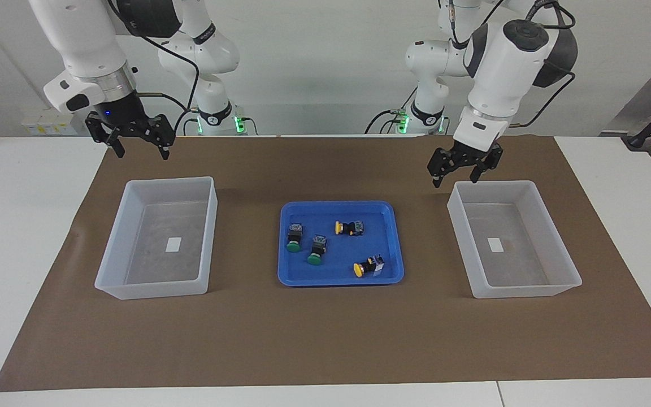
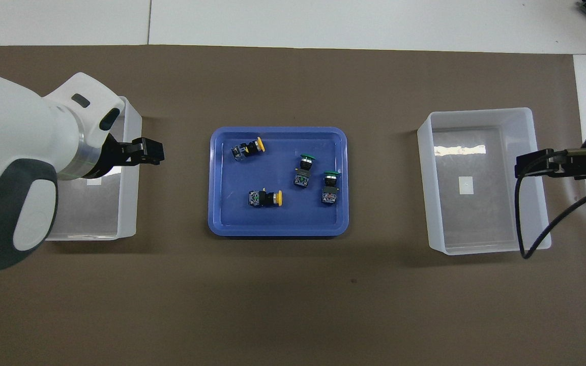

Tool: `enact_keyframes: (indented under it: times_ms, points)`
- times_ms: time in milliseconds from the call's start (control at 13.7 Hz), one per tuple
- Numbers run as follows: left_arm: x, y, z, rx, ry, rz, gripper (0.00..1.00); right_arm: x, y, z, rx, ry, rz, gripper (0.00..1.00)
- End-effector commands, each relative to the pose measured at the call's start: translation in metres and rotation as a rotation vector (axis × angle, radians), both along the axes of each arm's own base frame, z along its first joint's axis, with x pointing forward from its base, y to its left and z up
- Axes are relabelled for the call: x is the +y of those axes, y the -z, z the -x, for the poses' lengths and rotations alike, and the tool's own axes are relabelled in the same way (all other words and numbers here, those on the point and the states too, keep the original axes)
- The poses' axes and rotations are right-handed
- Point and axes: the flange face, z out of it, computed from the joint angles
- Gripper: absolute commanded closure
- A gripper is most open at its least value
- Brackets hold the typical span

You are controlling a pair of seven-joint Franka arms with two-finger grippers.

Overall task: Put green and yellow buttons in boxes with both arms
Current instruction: 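Move the left gripper from its box toward the yellow-capped button on the tray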

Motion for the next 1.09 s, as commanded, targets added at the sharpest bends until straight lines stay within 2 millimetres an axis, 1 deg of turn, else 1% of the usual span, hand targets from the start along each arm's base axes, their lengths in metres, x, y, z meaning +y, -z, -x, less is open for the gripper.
enact_keyframes:
  times_ms: [0, 146, 219, 292, 511, 584, 657, 730, 803, 1022]
  points:
    - [-0.028, 0.038, -0.003, -0.029, -0.068, 0.014, 0.00, 0.001, -0.002, -0.002, 0.001, -0.016, -0.027, 0.00]
    - [-0.045, 0.061, -0.006, -0.049, -0.069, 0.031, 0.00, 0.001, -0.002, -0.002, 0.001, -0.016, -0.027, 0.00]
    - [-0.047, 0.069, -0.009, -0.062, -0.096, 0.042, 0.00, 0.001, -0.002, -0.002, 0.001, -0.016, -0.027, 0.00]
    - [-0.048, 0.073, -0.008, -0.075, -0.110, 0.051, 0.00, 0.001, -0.002, -0.001, 0.004, -0.015, -0.027, 0.00]
    - [-0.062, 0.088, -0.001, -0.084, -0.161, 0.071, 0.00, -0.003, 0.000, 0.001, 0.017, -0.013, -0.027, 0.00]
    - [-0.070, 0.096, 0.005, -0.076, -0.173, 0.073, 0.00, -0.003, 0.000, 0.001, 0.018, -0.014, -0.027, 0.00]
    - [-0.080, 0.111, 0.009, -0.061, -0.199, 0.074, 0.00, -0.002, 0.002, 0.001, 0.020, -0.016, -0.027, 0.00]
    - [-0.100, 0.129, 0.014, -0.039, -0.238, 0.072, 0.00, 0.000, 0.001, 0.003, 0.024, -0.017, -0.027, 0.00]
    - [-0.111, 0.142, 0.017, -0.027, -0.288, 0.075, 0.00, 0.000, 0.001, 0.006, 0.044, -0.012, -0.027, 0.00]
    - [-0.137, 0.162, 0.027, 0.000, -0.425, 0.089, 0.00, 0.001, -0.001, 0.009, 0.053, -0.007, -0.026, 0.00]
